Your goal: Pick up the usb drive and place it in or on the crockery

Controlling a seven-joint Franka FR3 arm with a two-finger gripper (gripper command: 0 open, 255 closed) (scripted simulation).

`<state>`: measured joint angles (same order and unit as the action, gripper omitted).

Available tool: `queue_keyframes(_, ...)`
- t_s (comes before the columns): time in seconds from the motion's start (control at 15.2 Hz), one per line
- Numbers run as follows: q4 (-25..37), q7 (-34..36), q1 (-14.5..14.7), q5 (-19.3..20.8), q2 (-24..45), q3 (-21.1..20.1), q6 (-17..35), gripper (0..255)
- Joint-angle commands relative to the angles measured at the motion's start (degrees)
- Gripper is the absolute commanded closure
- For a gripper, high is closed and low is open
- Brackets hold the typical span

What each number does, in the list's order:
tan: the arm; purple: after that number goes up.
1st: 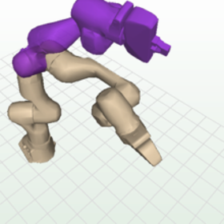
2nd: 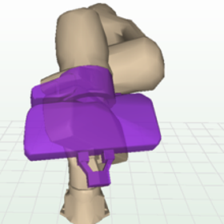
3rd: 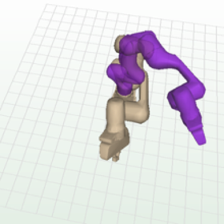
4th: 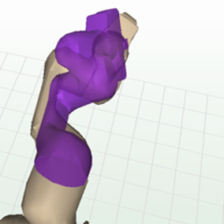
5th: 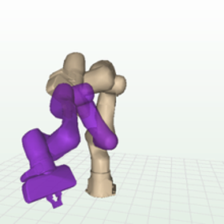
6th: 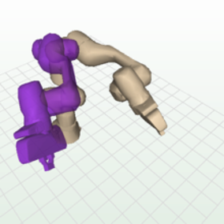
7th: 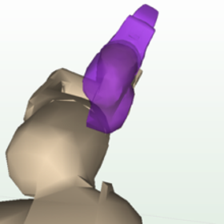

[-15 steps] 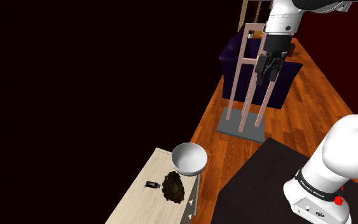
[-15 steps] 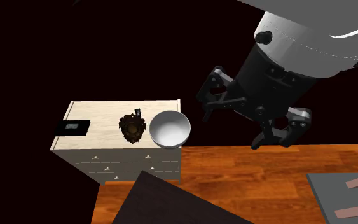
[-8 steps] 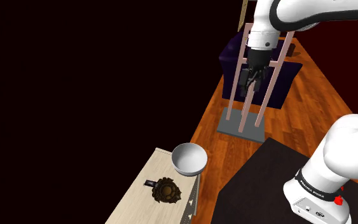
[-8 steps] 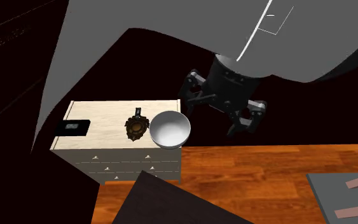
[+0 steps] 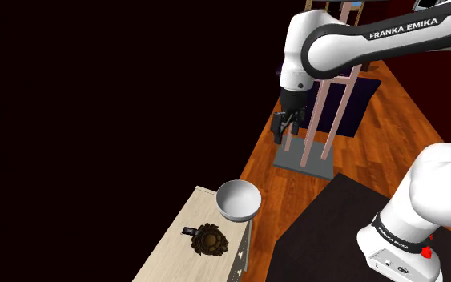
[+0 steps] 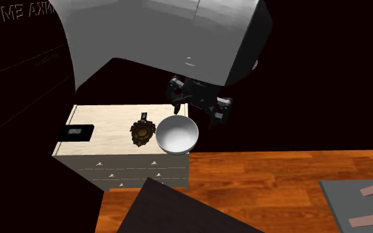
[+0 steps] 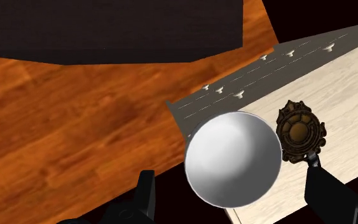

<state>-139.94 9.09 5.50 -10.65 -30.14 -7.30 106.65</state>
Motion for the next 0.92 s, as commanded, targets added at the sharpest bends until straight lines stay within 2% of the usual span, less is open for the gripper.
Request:
queue_keyframes(0.0, 0.0, 1.0, 0.8, -0.4, 3.0, -1.7, 3.5, 0)
queue_keyframes(0.46, 2.6, 5.3, 2.7, 0.4, 15.8, -7.5, 14.8, 0)
queue_keyframes(0.86, 7.7, 10.7, 4.3, 4.8, 28.3, -11.3, 22.7, 0)
